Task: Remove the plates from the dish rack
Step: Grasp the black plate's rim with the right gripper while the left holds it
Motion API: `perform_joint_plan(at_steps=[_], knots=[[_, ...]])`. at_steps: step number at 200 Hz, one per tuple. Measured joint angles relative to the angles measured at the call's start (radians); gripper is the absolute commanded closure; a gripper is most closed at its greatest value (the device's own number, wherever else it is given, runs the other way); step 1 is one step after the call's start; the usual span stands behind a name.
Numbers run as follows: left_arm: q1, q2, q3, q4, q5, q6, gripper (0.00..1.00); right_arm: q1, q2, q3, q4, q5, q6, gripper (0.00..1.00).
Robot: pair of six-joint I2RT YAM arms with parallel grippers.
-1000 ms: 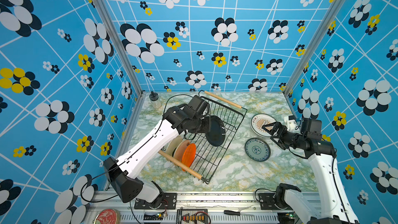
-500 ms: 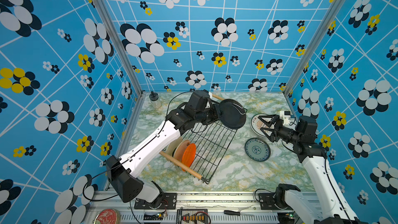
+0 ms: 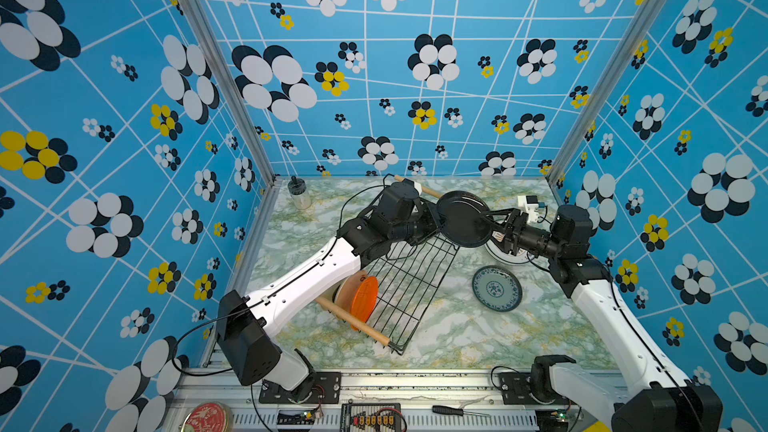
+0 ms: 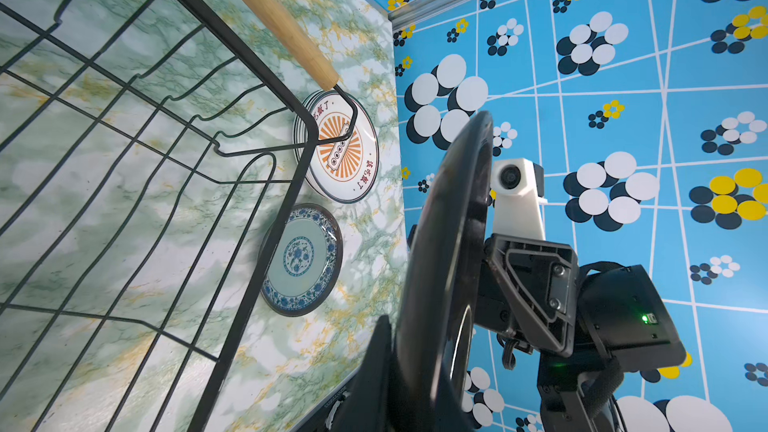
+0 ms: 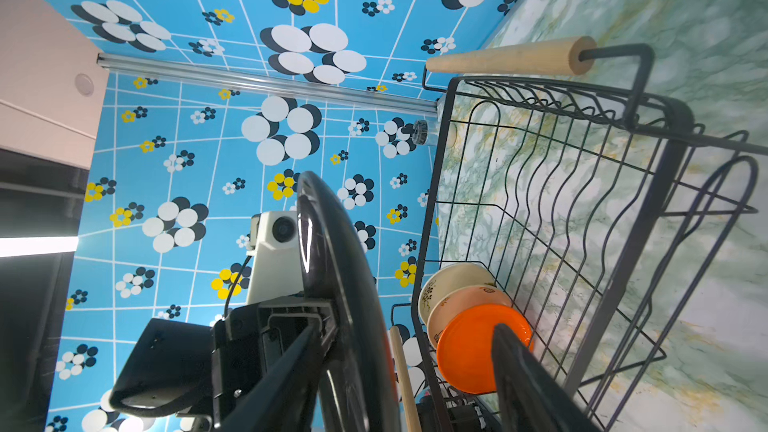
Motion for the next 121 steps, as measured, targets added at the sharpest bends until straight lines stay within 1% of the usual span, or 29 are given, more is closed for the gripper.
perform_joint_plan(at_steps=[19,58,88,109,121], knots=[[-0.006,0.008,0.0,0.008,-0.001,-0.011,1.0,0.001,0.007,0.001,0.027,-0.003,0.011,0.54],[-0.008,0.034,0.002,0.029,0.003,-0.037,0.99,0.003,0.019,0.002,0.067,-0.004,0.032,0.74],[-0.009,0.045,0.01,0.047,0.005,-0.05,0.96,0.003,0.026,0.002,0.068,-0.003,0.042,0.83],[-0.011,0.051,0.016,0.053,0.002,-0.073,0.94,0.0,0.026,0.002,0.078,-0.007,0.034,1.0],[-0.008,0.06,0.03,0.053,0.0,-0.077,0.91,-0.002,0.027,0.002,0.089,-0.005,0.025,1.0]])
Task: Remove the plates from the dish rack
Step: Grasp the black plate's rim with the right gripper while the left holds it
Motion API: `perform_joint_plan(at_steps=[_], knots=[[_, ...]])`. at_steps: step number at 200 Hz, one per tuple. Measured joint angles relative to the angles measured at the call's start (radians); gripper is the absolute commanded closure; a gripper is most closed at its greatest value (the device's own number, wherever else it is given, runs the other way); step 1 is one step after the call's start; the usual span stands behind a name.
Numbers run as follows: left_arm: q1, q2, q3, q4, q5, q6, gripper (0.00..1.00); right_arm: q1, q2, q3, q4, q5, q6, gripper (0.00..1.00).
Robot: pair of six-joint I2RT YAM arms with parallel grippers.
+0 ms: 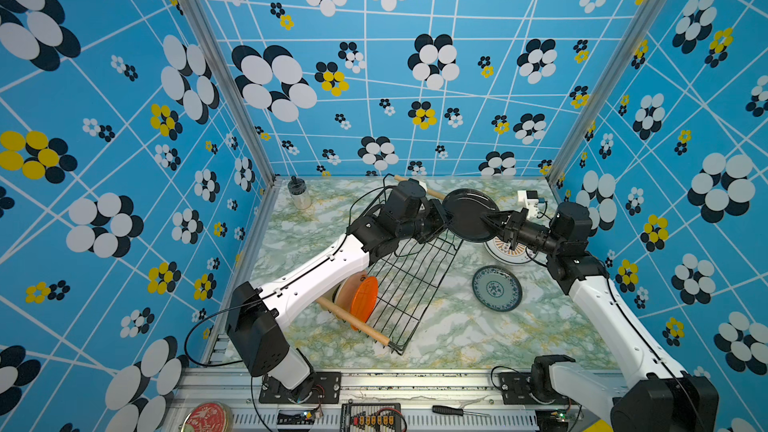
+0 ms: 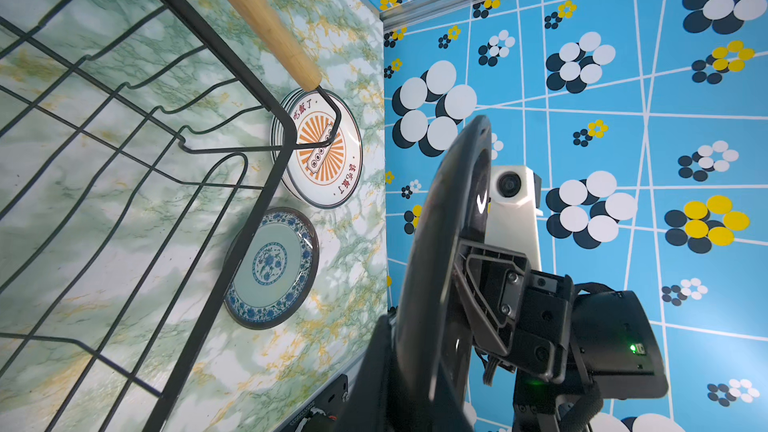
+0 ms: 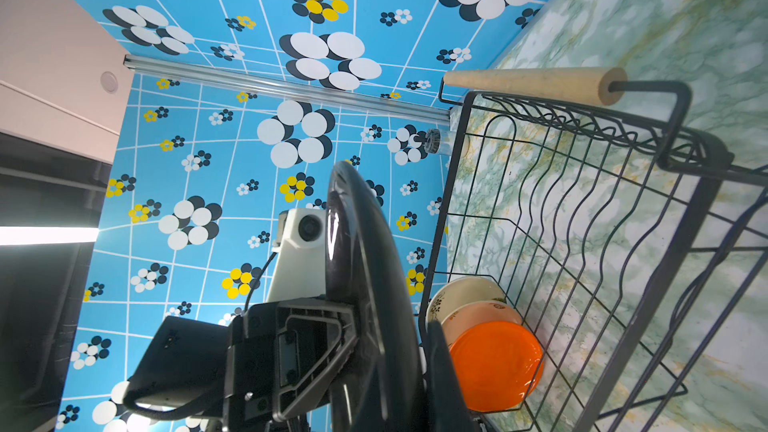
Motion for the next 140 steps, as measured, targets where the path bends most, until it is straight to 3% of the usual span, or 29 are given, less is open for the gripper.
perform_joint_plan(at_steps=[19,37,52,101,140], knots=[[0.0,0.007,0.006,-0.001,0.002,-0.002,0.82,-0.005,0.001,0.001,0.005,-0.002,0.007,1.0],[-0.006,0.019,0.012,-0.005,-0.003,0.002,0.61,0.001,0.003,0.001,0.005,-0.014,0.009,1.0],[-0.02,0.031,0.013,-0.013,-0.003,0.009,0.51,0.007,0.003,0.002,0.0,-0.029,0.003,1.0],[-0.047,0.039,0.054,-0.094,-0.035,0.062,0.4,-0.003,0.029,0.1,-0.132,-0.039,-0.104,1.0],[-0.051,-0.02,0.074,-0.225,-0.115,0.149,0.35,-0.097,0.042,0.201,-0.31,-0.038,-0.25,1.0]])
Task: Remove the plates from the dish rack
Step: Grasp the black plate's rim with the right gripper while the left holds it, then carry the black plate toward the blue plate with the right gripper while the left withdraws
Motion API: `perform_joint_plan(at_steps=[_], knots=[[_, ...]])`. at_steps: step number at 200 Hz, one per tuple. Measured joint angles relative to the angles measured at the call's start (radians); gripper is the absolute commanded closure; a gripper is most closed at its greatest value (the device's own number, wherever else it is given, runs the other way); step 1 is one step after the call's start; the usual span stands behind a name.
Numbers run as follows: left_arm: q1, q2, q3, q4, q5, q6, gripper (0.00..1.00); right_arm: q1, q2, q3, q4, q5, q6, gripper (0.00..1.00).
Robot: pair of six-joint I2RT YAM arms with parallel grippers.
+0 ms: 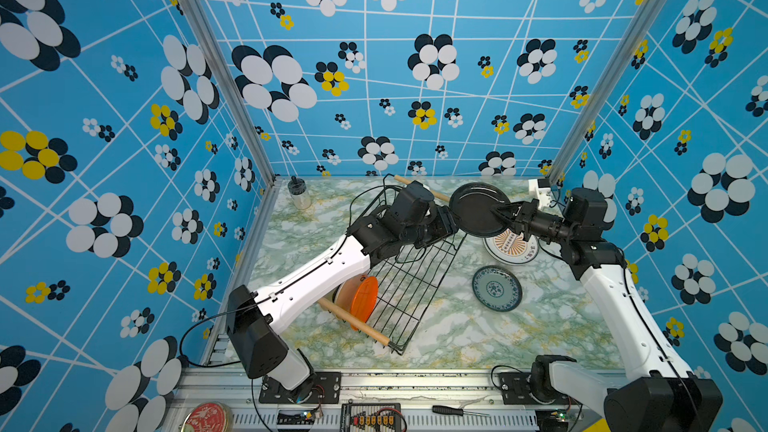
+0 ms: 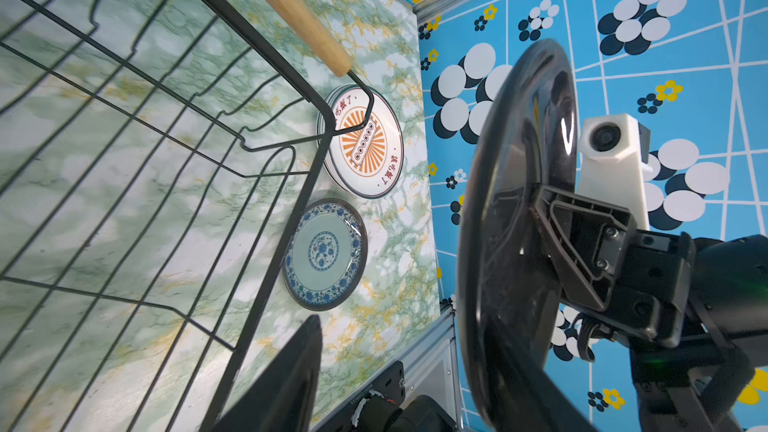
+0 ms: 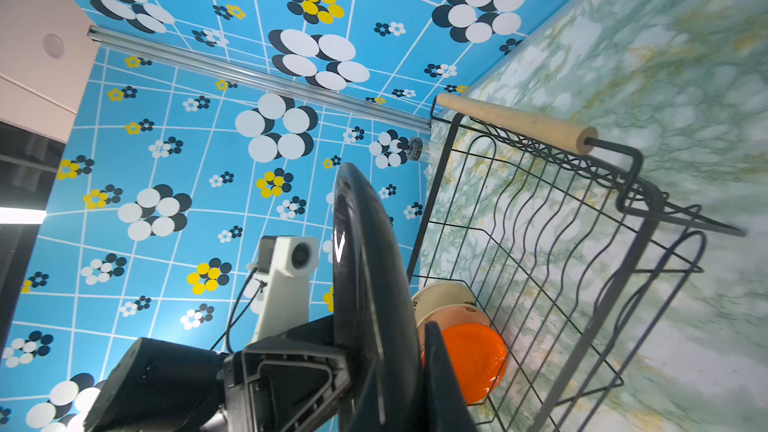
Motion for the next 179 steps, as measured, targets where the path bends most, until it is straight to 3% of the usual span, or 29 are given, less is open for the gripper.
perform_joint_plan(at_steps=[38,73,88,98,132,140,179], knots=[[0.0,-0.119,0.005,-0.277,-0.141,0.094,0.31,-0.087,0.006,0.115,-0.256,0.093,-0.195,1.0],[0.003,-0.231,0.005,-0.522,-0.282,0.165,0.28,-0.121,-0.016,0.104,-0.455,0.196,-0.328,1.0],[0.012,-0.267,0.005,-0.611,-0.327,0.2,0.24,-0.135,-0.052,0.054,-0.507,0.238,-0.357,1.0],[0.02,-0.282,0.005,-0.659,-0.352,0.22,0.15,-0.14,-0.08,0.013,-0.536,0.264,-0.369,1.0],[0.036,-0.306,-0.051,-0.74,-0.404,0.293,0.12,-0.14,-0.123,-0.079,-0.605,0.337,-0.394,1.0],[0.038,-0.306,-0.069,-0.744,-0.406,0.309,0.0,-0.14,-0.124,-0.093,-0.615,0.352,-0.397,1.0],[0.041,-0.31,-0.146,-0.745,-0.412,0.361,0.01,-0.14,-0.153,-0.165,-0.658,0.421,-0.402,1.0]])
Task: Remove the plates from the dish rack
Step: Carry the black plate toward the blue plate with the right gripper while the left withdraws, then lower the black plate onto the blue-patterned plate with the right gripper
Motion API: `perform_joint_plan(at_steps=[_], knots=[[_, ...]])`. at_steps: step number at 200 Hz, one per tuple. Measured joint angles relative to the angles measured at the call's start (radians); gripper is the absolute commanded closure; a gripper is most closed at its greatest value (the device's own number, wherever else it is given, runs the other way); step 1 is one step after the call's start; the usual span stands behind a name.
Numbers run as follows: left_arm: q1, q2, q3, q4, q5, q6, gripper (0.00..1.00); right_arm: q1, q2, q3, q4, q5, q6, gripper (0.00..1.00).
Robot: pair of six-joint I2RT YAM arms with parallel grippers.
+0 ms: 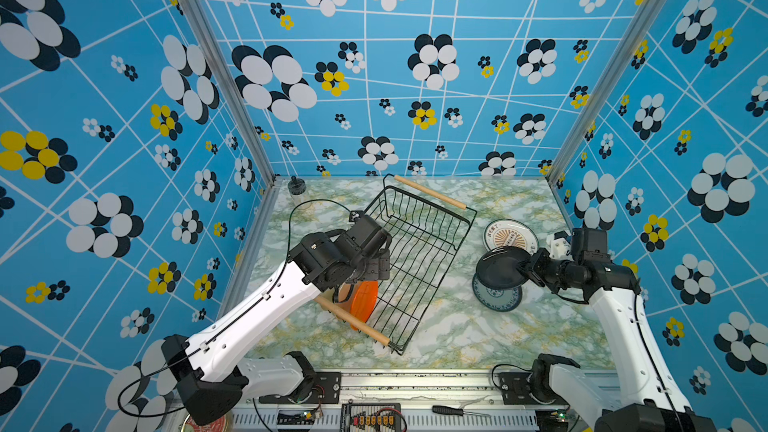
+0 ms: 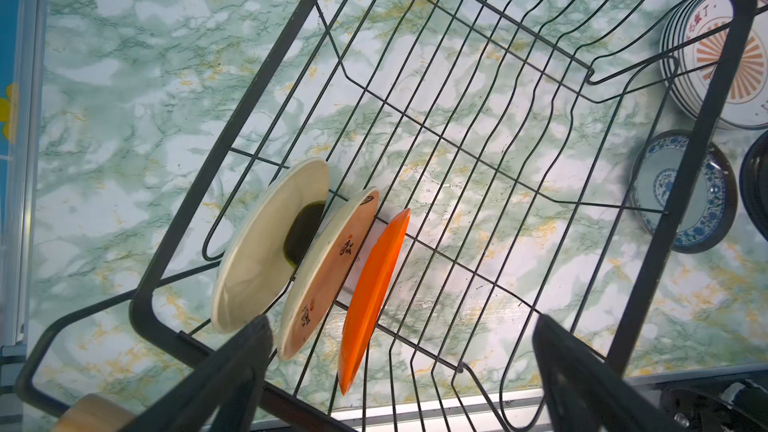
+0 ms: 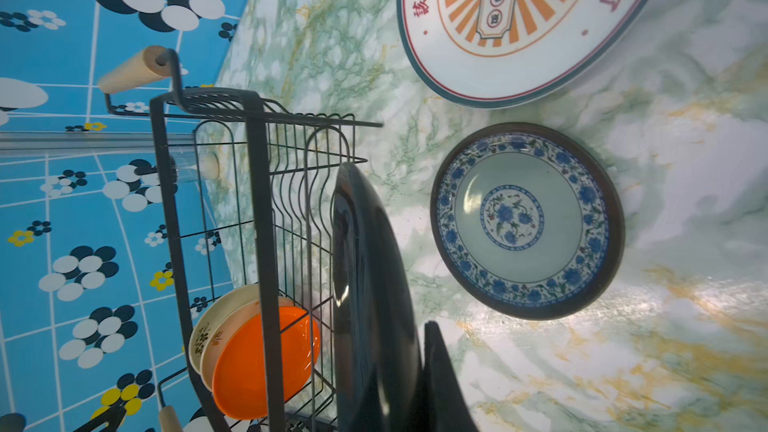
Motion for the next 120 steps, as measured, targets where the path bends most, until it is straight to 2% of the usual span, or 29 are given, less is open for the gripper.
perform_joint_plan(at_steps=[70,120], knots=[[0.017,-0.01,-0.015,0.052,0.011,0.051,0.01,0.0,-0.022,-0.065,-0.054,0.126,-0.014,1.0],[0.019,-0.012,-0.021,0.093,0.03,0.052,0.01,0.0,0.017,-0.124,-0.033,0.152,-0.014,1.0]])
